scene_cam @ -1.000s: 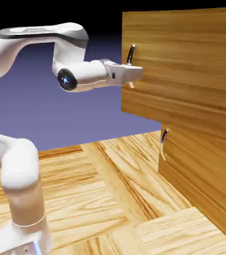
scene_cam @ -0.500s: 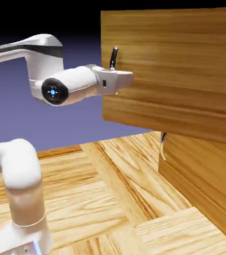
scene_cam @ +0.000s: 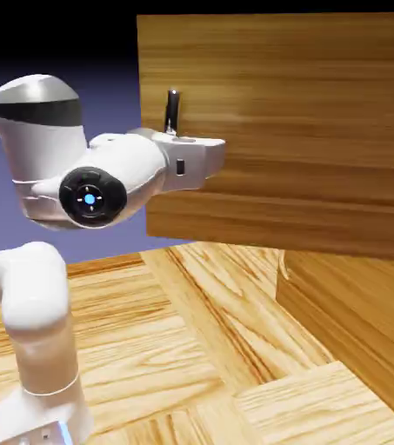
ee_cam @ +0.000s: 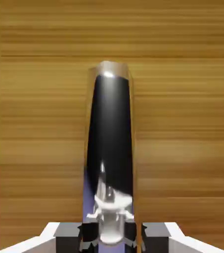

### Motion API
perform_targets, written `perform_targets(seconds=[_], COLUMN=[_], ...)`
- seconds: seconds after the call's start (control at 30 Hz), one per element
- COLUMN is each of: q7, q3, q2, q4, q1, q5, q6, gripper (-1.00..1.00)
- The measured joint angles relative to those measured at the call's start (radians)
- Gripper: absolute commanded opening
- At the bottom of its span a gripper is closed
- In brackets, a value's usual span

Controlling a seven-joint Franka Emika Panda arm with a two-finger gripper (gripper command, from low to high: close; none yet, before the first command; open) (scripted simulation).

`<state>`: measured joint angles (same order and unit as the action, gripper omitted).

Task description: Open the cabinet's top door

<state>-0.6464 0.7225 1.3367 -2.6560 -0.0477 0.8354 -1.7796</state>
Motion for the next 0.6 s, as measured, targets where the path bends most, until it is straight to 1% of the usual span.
perform_targets(seconds=[0.27, 0.6], q7=[0.014, 0.065], q3=[0.256, 0.455], q2=[-0.072, -0.096], q4=[0.281, 0.644], q1=[0.187, 0.477], q5=[-0.179, -0.287], q6=[0.295, 0.577], gripper=[-1.00, -1.00])
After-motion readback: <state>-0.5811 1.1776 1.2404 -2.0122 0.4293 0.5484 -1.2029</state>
